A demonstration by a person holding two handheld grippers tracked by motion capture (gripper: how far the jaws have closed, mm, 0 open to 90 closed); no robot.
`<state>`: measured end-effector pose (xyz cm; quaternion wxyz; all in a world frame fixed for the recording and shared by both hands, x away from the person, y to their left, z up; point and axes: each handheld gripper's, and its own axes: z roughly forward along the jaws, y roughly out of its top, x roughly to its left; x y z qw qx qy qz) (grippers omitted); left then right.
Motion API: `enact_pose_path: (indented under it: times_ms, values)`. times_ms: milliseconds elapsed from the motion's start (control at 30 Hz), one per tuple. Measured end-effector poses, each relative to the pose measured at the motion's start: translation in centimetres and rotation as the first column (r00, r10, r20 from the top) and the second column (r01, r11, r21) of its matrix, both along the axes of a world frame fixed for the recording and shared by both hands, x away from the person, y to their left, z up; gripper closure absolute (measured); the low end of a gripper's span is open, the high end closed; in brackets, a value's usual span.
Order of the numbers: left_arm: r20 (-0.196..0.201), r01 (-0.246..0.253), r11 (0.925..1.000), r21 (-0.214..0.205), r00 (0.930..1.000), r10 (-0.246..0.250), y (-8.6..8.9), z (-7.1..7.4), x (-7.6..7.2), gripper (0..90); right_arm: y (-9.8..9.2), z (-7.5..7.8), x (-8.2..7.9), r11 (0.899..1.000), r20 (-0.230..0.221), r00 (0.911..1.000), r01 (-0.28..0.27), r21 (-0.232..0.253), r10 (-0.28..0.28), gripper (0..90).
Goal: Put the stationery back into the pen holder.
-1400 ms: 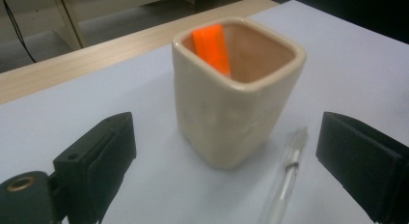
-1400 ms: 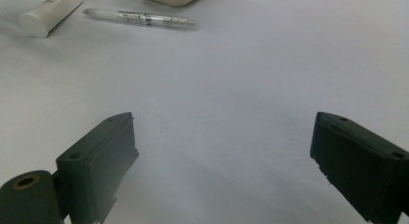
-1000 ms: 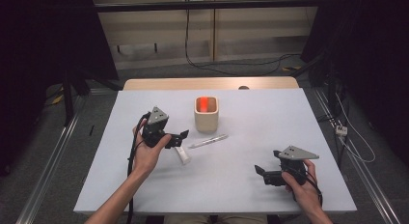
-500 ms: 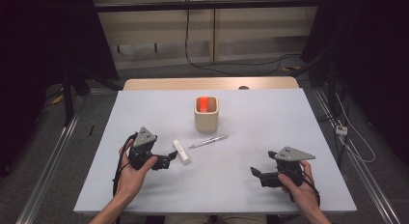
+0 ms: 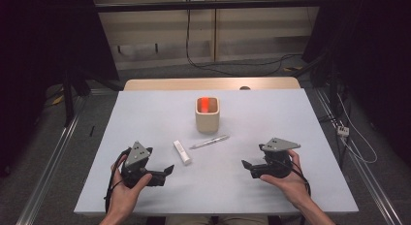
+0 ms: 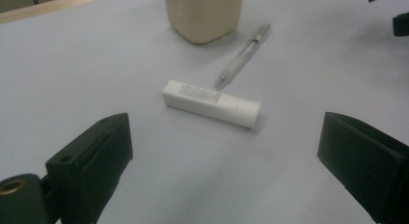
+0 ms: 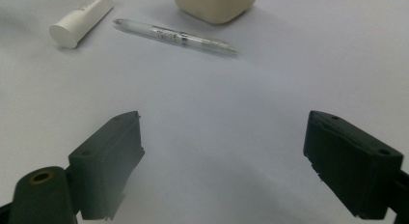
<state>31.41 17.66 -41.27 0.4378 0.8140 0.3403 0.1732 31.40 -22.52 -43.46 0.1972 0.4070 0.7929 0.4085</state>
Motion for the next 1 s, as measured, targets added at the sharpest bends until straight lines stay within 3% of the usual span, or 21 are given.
enact_pose_path:
  times_ms: [100, 200, 267, 400, 567, 700, 900, 1000]
  values:
    - [-0.031, 0.017, 0.9998, -0.009, 0.9994, -0.017, -0.6, -0.8, -0.6, 5.2, 0.8, 0.4, 0.8, 1.000, 0.003, 1.0000, -0.007, -0.003, 0.007, 11.2]
    - [-0.017, 0.030, 0.9995, 0.002, 0.9994, -0.030, -1.0, -1.3, -0.9, 5.6, 1.2, 0.4, 1.8, 1.000, -0.005, 0.9999, -0.012, 0.021, 0.012, 13.6]
    - [-0.014, 0.032, 0.9994, -0.014, 0.9994, -0.032, -1.0, -1.4, -1.0, 5.4, 1.4, 0.2, 2.5, 1.000, -0.003, 1.0000, 0.008, 0.012, -0.008, 15.7]
    - [0.007, 0.016, 0.9995, -0.025, 0.9998, -0.016, -0.7, -1.7, -1.0, 5.4, 1.5, 0.0, 3.2, 1.000, -0.018, 0.9998, 0.008, 0.008, -0.008, 18.9]
    - [-0.020, -0.010, 0.9990, -0.043, 0.9998, 0.009, -0.5, -2.1, -0.7, 5.4, 1.7, 0.2, 4.1, 1.000, -0.016, 0.9998, 0.008, 0.019, -0.008, 25.7]
    - [-0.010, -0.008, 0.9990, -0.043, 0.9999, 0.007, -0.5, -2.1, -0.7, 5.4, 1.9, 0.6, 5.1, 1.000, 0.003, 0.9999, 0.012, 0.028, -0.012, 34.8]
    - [-0.033, -0.015, 0.9989, -0.044, 0.9994, 0.014, -0.2, -2.6, -0.8, 5.8, 2.8, 1.0, 6.9, 0.999, 0.010, 1.0000, 0.000, 0.035, -0.001, 54.8]
    - [-0.027, -0.026, 0.9987, -0.045, 0.9993, 0.025, 0.0, -2.6, -0.7, 5.8, 3.4, 0.7, 7.7, 1.000, 0.009, 0.9999, -0.012, -0.005, 0.012, 66.4]
